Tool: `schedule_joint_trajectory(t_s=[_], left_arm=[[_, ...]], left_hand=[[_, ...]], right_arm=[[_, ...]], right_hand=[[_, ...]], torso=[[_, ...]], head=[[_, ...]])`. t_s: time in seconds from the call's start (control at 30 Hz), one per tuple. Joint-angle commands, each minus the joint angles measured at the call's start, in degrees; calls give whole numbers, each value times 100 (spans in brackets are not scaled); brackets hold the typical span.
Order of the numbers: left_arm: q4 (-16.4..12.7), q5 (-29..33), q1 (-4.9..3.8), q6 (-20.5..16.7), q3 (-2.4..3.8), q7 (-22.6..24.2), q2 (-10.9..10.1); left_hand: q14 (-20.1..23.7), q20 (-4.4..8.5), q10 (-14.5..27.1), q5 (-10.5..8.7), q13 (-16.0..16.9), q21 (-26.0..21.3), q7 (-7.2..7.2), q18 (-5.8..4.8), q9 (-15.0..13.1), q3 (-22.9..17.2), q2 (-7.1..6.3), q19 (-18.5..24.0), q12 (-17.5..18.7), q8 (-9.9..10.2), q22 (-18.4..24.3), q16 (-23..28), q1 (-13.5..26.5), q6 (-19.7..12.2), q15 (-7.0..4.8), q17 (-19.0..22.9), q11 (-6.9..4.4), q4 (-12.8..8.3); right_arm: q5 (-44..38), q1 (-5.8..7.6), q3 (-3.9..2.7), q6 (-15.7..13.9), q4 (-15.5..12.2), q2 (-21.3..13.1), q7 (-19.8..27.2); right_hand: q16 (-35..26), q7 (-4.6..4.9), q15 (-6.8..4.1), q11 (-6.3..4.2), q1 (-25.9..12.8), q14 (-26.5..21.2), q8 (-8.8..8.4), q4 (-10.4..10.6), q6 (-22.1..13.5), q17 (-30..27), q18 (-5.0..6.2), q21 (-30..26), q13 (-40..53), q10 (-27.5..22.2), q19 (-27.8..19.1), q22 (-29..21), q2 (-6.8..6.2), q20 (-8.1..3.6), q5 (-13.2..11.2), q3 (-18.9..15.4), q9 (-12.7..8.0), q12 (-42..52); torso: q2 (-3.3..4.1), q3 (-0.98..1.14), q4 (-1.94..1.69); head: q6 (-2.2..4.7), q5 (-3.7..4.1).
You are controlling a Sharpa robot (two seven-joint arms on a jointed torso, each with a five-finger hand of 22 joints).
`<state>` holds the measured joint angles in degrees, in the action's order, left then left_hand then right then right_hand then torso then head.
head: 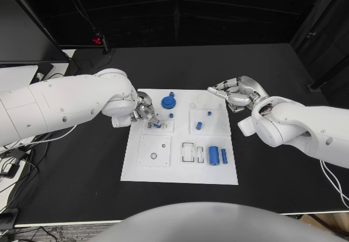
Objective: Assemble the parts on the task board
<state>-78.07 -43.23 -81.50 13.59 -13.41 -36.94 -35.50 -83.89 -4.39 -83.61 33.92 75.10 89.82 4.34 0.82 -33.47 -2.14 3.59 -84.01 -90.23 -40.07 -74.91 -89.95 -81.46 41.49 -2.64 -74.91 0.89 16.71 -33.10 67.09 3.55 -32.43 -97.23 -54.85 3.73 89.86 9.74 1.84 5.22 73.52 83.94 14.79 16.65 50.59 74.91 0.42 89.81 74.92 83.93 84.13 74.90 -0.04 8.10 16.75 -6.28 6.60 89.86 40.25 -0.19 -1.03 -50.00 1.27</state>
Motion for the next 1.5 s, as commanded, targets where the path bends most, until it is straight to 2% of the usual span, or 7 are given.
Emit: schedule_joint_trajectory(t_s=[0.03, 0.37, 0.57, 0.73, 1.03, 1.3, 1.5], left_arm=[[17, -112, 5, 144, -4, -41, -12], [36, -117, 15, 152, -4, -57, 13], [42, -117, 22, 157, -4, -54, 36], [54, -117, 28, 154, -4, -67, 61], [62, -118, 35, 123, -4, -176, 86], [5, -155, 36, -54, -4, -204, 41], [-217, -174, -2, -318, -3, -75, -163]], left_hand=[[-611, 26, -639, 0, 1490, 18, 0, -82, -22, -32, 316, -599, 23, -8, -1509, -5, -248, 47, 3, -1509, -11, 6], [-611, 21, -639, -98, 1490, 18, 10, -82, -31, -18, 338, -599, 23, 13, -1509, -5, -111, 50, 12, -1509, 0, 12], [-611, -5, -639, -1260, 1490, 18, 28, -82, -35, 345, 438, -599, 23, 123, -1509, -5, 825, 100, 43, -1509, 18, 9], [-611, -23, -639, -1903, 1490, 18, 31, -82, -61, 677, 485, -599, 23, 164, -1509, -5, 1370, 135, 61, -1509, 19, 14], [-611, -44, -639, -2304, 1490, 18, 33, -82, -149, 1097, 449, -599, 23, 180, -1509, -5, 1779, 132, 80, -1509, 18, 11], [-611, -59, -639, -3071, 1490, 18, 37, -82, -261, 1654, 442, -599, 23, 181, -1509, -5, 2434, 151, 96, -1509, 21, 6], [-611, -49, -639, -3118, 1490, 18, 27, -82, -313, 1939, 337, -599, 23, 173, -1509, -5, 2692, 163, 85, -1509, 8, 5]], right_arm=[[34, 8, -2, 50, -17, -4, 45], [42, 8, -2, 53, -23, -8, 49], [43, 8, -2, 51, -18, -9, 46], [43, 8, -2, 54, -18, -5, 46], [43, 8, -2, 56, -14, -4, 40], [44, 7, -2, 72, 5, 9, 34], [46, 2, -2, 77, 26, 20, 27]], right_hand=[[14, -10, 25, 23, -14, 606, 39, -7, -45, 1509, -42, 19, 1508, 607, 587, 1510, 61, 32, -11, -32, 7, 14], [14, -10, 25, 23, -14, 606, 39, -7, -45, 1509, -42, 19, 1508, 607, 587, 1510, 61, 32, -11, -32, 7, 14], [14, -10, 25, 23, -14, 606, 39, -7, -45, 1509, -42, 19, 1508, 607, 587, 1510, 61, 32, -11, -32, 7, 14], [14, -10, 25, 23, -14, 606, 39, -7, -45, 1509, -42, 19, 1508, 607, 587, 1510, 61, 32, -11, -32, 7, 14], [14, -10, 25, 23, -14, 606, 39, -7, -45, 1509, -42, 19, 1508, 607, 587, 1510, 61, 32, -11, -32, 7, 14], [14, -10, 25, 23, -14, 606, 39, -7, -45, 1509, -42, 19, 1508, 607, 587, 1510, 61, 32, -11, -32, 7, 14], [14, -10, 26, 23, -31, 606, 57, -5, -59, 1509, -42, 19, 1508, 607, 587, 1510, 74, 31, -9, -55, 10, 14]], torso=[[-4, -2, 2], [-2, -3, 2], [-3, -1, -2], [-4, -1, 5], [0, -4, 4], [-4, 0, -8], [-9, 1, -9]], head=[[0, 5], [0, 22], [0, 20], [0, 16], [0, 25], [0, 26], [0, 9]])
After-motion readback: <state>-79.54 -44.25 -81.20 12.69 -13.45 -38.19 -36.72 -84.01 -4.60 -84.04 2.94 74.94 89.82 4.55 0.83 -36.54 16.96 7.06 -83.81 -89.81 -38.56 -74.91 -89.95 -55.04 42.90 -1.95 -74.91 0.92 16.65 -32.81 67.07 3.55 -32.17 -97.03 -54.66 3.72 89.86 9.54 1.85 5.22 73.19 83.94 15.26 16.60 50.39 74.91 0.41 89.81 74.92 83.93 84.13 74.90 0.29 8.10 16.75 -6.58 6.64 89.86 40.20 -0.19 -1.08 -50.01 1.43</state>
